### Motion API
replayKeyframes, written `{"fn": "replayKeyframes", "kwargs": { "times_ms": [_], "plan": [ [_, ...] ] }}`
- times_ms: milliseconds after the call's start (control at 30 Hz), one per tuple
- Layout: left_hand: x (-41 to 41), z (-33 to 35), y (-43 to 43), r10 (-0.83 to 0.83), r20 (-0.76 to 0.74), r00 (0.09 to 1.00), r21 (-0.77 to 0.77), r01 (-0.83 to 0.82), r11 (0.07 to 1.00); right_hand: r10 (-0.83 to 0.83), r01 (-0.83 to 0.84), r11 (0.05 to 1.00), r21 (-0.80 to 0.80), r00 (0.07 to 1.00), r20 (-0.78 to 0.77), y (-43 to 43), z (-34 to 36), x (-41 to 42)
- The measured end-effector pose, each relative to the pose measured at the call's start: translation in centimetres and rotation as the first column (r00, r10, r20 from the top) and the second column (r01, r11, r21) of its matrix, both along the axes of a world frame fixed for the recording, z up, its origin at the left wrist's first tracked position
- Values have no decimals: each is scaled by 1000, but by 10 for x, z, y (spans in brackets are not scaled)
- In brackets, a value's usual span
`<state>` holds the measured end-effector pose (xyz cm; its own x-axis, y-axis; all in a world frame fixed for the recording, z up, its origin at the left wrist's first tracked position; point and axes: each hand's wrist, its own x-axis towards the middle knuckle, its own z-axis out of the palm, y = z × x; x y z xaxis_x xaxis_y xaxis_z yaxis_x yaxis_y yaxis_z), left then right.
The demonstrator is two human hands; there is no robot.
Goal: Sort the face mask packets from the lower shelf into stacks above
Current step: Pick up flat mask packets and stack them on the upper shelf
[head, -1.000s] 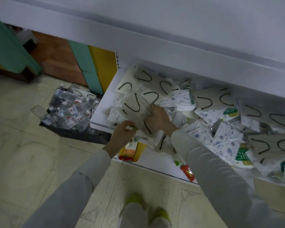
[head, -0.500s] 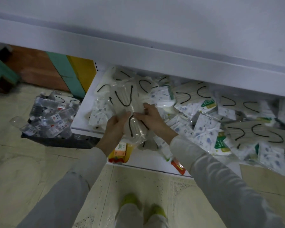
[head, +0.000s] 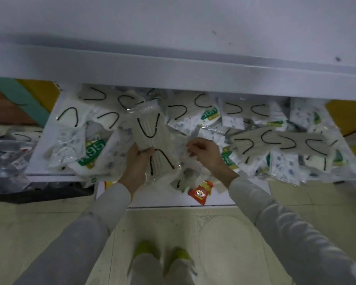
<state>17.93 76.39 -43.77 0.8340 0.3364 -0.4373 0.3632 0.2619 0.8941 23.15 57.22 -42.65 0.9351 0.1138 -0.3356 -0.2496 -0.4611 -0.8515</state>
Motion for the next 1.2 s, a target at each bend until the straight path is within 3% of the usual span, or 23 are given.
{"fn": "replayKeyframes", "kwargs": {
  "times_ms": [67, 167, 233, 333, 733, 833, 967, 1033, 1100, 1200],
  "plan": [
    [1, 2, -23, -41, 23, 999, -21, 42, 999, -217, 227, 963, -147, 973, 79, -47, 0, 4],
    [0, 7, -59, -67, 61, 996, -31, 69, 997, -464, 461, 795, -395, 881, 95, -115, 12, 11],
    [0, 8, -77, -57, 67, 996, -52, 61, 997, -525, 468, 724, -507, 850, 36, -147, 18, 15],
    [0, 6, -93, -55, 54, 997, -46, 57, 997, -529, 389, 728, -565, 842, -102, -167, 11, 24],
    [-6, -2, -84, -24, 43, 999, 53, 22, 998, -716, 648, 661, -379, 695, -61, -172, -15, 54],
    [-3, 2, -90, -28, 25, 999, 12, 28, 1000, -749, 744, 663, -87, 659, -73, -179, -7, 54],
    [4, 10, -105, -23, -18, 1000, 5, 23, 1000, -743, 743, 637, 207, 663, -90, -176, 15, 49],
    [8, 18, -113, 4, -39, 999, -7, -4, 1000, -663, 660, 654, 369, 736, -141, -161, 38, 38],
    [13, 26, -120, 36, -71, 997, -27, -38, 999, -466, 457, 751, 477, 878, -107, -140, 58, 25],
    [15, 49, -129, 90, -94, 991, -235, -110, 966, -145, 128, 927, 353, 989, 22, -106, 77, 5]
  ]
}}
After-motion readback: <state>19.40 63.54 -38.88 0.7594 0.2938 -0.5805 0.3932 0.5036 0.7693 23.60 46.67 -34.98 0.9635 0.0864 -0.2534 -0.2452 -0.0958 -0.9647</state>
